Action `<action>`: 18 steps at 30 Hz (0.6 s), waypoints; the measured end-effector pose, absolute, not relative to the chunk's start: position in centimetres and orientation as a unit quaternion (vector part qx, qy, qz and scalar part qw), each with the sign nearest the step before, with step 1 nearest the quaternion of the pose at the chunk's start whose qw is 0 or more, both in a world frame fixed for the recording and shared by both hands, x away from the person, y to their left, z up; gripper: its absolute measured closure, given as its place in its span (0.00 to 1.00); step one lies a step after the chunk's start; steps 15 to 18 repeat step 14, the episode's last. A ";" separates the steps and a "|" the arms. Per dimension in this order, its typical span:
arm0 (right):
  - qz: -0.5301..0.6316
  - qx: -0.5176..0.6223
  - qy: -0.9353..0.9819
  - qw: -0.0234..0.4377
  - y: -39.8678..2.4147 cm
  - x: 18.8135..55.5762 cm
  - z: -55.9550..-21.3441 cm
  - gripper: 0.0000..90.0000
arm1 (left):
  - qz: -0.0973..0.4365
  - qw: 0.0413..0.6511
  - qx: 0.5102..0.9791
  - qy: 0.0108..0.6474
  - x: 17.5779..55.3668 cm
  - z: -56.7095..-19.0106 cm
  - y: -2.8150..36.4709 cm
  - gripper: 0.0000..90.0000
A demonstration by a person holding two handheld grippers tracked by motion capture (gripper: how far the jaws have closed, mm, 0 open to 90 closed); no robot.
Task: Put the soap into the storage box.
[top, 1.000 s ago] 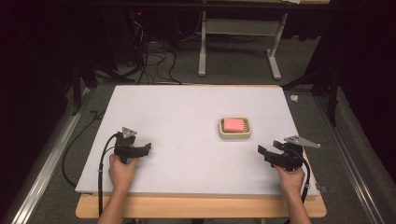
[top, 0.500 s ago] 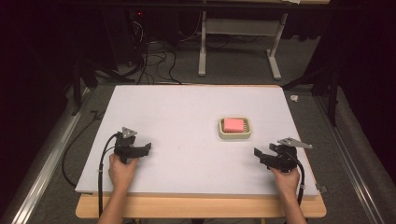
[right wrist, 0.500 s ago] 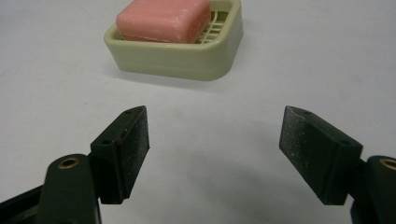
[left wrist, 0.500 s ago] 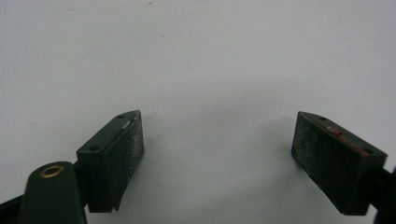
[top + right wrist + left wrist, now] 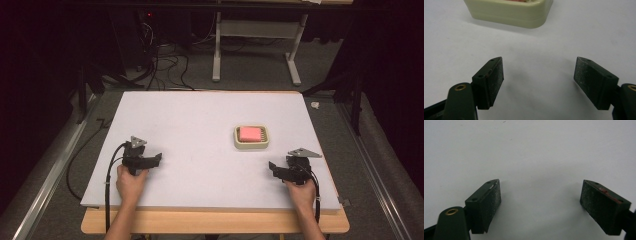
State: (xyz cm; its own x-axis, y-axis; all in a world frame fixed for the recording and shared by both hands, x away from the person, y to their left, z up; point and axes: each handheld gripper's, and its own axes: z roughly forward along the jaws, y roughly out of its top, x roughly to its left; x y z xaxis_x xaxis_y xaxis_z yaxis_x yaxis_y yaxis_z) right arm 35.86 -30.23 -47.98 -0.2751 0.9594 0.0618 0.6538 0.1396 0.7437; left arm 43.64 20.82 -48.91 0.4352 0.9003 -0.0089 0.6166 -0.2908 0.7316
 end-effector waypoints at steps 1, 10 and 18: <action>0.337 0.558 0.725 0.223 -30.1 35.9 -48.0 0.26 | 0.209 0.340 0.776 0.489 43.6 -48.9 20.8 0.19; 0.306 0.547 0.743 0.235 -29.3 36.1 -48.2 0.24 | 0.211 0.341 0.775 0.489 43.6 -48.9 20.8 0.19; 0.307 0.548 0.742 0.233 -29.3 36.1 -48.2 0.24 | 0.211 0.341 0.775 0.489 43.6 -48.9 20.8 0.19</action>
